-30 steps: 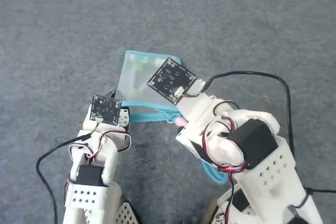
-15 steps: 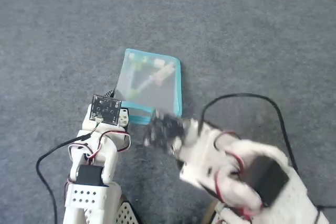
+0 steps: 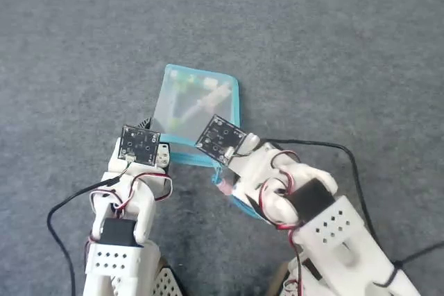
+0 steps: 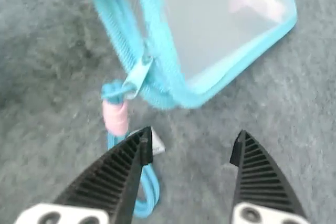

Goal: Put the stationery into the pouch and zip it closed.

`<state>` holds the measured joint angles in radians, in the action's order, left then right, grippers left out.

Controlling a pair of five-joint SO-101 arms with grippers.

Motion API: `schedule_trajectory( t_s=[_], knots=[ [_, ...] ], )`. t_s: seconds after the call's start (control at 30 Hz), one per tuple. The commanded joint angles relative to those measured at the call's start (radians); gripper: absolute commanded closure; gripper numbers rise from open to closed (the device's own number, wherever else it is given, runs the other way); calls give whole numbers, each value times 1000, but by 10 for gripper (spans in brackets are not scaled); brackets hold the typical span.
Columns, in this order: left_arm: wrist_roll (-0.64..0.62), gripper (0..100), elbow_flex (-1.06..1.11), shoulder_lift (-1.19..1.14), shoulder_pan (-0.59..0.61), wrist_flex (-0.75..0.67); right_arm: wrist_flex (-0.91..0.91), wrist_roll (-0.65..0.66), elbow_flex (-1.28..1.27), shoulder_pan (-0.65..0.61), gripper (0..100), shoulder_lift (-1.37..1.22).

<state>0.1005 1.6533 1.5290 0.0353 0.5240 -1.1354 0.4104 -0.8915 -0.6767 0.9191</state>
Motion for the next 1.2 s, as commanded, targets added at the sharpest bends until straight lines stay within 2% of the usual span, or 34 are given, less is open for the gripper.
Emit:
schedule_trajectory(
  t_s=[0.0,0.1,0.23,0.7,1.17],
  knots=[
    [-20,989,-22,14,6,-29,76,15,-11,5,714,-1],
    [-20,989,-22,14,6,-29,122,40,-48,-31,664,-10],
    [-20,989,-22,14,6,-29,140,64,-84,-71,659,-10],
    [-20,988,-22,12,6,-29,236,58,-84,-74,659,-19],
    [-20,988,-22,11,6,-29,297,57,55,-18,660,-251]
  ],
)
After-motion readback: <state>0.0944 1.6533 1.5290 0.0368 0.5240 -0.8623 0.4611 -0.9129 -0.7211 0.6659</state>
